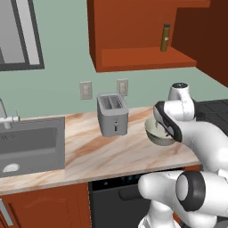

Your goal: Pick the onion from the cabinet and place it in the bowl. Then pick the bowl and place it in the sink. Then turn on the sink facuet.

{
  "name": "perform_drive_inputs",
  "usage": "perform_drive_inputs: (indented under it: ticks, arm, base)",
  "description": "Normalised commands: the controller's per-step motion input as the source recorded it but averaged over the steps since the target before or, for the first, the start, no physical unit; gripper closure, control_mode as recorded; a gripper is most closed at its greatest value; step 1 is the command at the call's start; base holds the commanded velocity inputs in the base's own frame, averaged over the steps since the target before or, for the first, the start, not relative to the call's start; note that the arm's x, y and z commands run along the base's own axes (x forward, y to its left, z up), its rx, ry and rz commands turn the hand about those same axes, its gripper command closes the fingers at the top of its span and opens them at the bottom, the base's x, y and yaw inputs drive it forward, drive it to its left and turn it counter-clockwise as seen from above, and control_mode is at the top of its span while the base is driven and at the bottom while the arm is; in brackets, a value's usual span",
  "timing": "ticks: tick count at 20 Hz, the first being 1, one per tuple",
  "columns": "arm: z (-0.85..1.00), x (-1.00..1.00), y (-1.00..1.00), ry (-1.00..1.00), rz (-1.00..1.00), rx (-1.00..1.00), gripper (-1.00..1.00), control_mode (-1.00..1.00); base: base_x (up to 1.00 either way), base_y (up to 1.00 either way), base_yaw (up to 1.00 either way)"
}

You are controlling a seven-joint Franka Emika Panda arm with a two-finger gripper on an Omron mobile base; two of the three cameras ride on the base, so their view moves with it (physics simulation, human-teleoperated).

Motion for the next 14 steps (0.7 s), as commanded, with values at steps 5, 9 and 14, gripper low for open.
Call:
perform_drive_inputs:
  ticks: [5, 9, 14]
  arm:
    - [-0.28, 0.16, 0.0, 0.05, 0.0, 0.0, 1.0, -1.0]
    - [-0.56, 0.29, 0.0, 0.03, 0.0, 0.0, 1.0, -1.0]
    - [-0.54, 0.24, 0.0, 0.0, 0.0, 0.0, 1.0, -1.0]
  base:
    - [0.0, 0.0, 0.0]
    - [0.0, 0.0, 0.0]
    - [0.0, 0.0, 0.0]
